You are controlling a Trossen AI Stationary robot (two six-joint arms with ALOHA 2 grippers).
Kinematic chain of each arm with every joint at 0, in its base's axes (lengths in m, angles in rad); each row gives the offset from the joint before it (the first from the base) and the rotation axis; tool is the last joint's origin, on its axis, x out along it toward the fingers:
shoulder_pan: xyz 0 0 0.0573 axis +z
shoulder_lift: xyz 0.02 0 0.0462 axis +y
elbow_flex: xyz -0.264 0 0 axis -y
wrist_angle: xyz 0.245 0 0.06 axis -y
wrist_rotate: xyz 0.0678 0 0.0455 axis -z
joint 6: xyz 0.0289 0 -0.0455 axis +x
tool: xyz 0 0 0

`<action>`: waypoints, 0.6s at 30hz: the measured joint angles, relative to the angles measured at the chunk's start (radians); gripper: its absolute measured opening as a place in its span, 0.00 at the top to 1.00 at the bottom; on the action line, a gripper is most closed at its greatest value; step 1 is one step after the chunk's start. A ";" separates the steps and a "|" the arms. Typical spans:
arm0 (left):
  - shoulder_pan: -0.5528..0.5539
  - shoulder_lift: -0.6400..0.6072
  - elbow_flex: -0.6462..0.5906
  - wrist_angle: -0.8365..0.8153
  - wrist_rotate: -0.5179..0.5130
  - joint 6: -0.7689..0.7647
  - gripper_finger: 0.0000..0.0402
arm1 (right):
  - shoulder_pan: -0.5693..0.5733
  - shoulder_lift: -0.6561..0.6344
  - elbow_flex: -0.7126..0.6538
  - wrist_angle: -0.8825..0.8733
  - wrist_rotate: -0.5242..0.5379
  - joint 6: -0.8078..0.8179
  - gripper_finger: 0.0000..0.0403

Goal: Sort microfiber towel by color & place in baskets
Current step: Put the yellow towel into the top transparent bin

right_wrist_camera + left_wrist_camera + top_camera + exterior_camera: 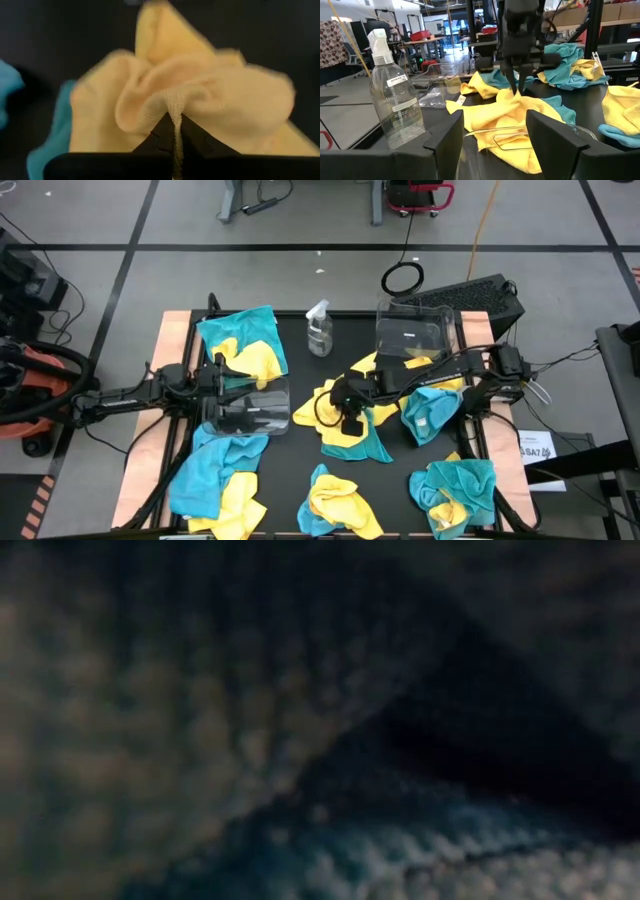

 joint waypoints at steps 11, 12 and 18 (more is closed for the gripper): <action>0.000 0.003 0.000 0.003 -0.005 0.000 0.45 | -0.040 -0.171 0.083 -0.019 0.114 -0.111 1.00; 0.000 0.003 0.000 0.003 -0.005 0.000 0.45 | -0.047 -0.190 0.090 -0.025 0.134 -0.123 1.00; 0.000 0.003 0.000 0.004 -0.006 0.000 0.45 | -0.086 -0.311 0.134 -0.039 0.283 -0.195 1.00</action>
